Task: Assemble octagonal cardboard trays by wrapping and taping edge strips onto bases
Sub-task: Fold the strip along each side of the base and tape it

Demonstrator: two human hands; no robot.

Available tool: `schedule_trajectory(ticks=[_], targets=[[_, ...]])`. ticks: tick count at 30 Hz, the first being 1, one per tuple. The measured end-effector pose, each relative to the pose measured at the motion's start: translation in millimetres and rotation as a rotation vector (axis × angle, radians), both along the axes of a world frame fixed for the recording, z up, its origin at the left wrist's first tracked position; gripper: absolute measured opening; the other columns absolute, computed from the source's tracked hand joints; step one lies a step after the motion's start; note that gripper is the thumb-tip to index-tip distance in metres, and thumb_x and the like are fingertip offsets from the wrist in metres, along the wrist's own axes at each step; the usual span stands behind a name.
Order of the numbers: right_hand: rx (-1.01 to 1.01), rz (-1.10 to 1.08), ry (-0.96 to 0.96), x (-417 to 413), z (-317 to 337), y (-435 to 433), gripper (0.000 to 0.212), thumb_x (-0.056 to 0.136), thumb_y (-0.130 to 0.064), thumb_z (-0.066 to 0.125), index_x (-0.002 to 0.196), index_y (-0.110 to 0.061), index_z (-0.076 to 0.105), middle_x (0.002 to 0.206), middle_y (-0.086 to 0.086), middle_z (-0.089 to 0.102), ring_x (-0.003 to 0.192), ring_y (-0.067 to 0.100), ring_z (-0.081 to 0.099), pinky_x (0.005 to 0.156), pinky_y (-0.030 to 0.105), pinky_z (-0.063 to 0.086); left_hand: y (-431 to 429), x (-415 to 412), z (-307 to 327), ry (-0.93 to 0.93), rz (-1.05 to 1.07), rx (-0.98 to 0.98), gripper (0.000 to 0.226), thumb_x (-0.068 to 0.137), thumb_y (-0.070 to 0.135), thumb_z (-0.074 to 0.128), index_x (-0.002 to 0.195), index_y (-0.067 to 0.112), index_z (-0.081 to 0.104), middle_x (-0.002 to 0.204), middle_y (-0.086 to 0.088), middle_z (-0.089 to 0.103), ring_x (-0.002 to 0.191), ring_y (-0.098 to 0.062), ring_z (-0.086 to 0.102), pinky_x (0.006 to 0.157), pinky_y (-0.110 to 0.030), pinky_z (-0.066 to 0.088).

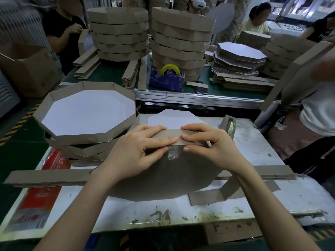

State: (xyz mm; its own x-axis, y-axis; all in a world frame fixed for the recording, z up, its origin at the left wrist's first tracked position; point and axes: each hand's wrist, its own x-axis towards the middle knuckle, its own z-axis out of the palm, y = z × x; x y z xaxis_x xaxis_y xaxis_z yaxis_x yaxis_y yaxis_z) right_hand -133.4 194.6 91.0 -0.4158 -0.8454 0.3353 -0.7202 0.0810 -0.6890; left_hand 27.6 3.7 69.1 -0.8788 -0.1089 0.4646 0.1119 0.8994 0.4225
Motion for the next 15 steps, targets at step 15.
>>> schedule_trajectory(ticks=[15], targets=[[0.106,-0.002,-0.168,-14,13,-10,0.023,0.099,-0.034,0.059,0.119,-0.037,0.069,0.103,-0.024,0.073,0.1,-0.007,0.064,0.087,0.012,0.044,1,1,1,0.023,-0.027,0.073,0.048,0.088,0.04,0.059,0.135,0.039,0.051,0.137,0.01,0.055,0.12,-0.014,0.051,0.095,-0.042,0.049]])
